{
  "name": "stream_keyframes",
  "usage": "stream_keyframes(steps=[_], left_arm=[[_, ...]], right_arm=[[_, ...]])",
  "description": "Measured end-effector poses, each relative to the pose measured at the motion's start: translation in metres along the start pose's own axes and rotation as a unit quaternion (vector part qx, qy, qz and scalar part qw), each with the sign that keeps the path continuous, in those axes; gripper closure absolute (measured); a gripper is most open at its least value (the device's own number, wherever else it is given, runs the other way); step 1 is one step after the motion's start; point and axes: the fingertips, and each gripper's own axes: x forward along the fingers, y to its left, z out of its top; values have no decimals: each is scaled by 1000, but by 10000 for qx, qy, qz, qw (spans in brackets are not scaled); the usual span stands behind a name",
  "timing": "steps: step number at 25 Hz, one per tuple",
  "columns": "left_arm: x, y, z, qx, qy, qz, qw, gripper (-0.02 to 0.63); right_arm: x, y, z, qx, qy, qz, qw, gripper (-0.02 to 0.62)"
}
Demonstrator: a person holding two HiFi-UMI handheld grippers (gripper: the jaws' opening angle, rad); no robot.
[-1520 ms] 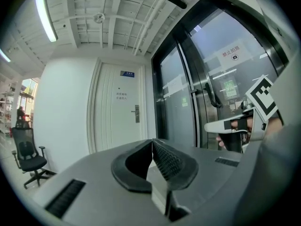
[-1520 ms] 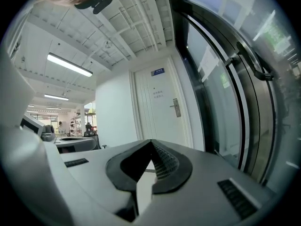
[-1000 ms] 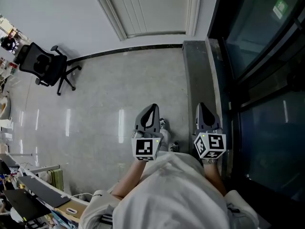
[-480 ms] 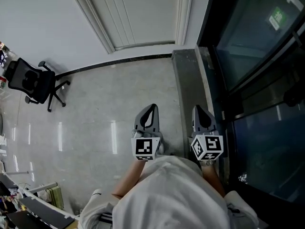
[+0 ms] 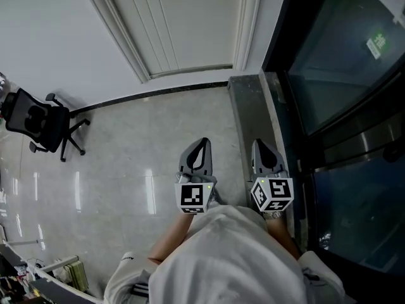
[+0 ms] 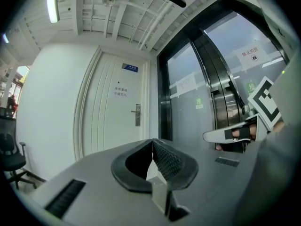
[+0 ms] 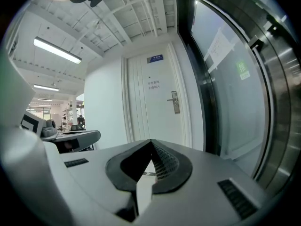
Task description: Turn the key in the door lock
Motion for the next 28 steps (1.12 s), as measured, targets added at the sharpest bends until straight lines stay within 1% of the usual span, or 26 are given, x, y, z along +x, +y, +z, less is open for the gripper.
stream_keyframes(steps=[3,6,14,18,22,25,28], left_arm=[[12,22,3,20,-51,11,10000,595],[23,44,4,-32,-43,76,10000,595],[46,69,-6,-132,142,61,9998,595],[61,70,-9,-98,186,38,9998,595],[84,77,-11,-87,217,94,9997,595],[109,83,-11,-83,241,108,9996,595],[140,82,-13,-79,298,42,9995,595]], right_arm=[[22,11,5,-53,-42,41,10000,592],[42,20,7,-78,17,63,9999,592],[77,20,7,-49,149,-29,9999,593],[93,8,3,17,218,-58,9997,594],[117,-5,10,26,134,-58,9999,593],[137,-18,15,12,109,-114,9999,592],[158,-40,13,77,202,-204,9996,594]])
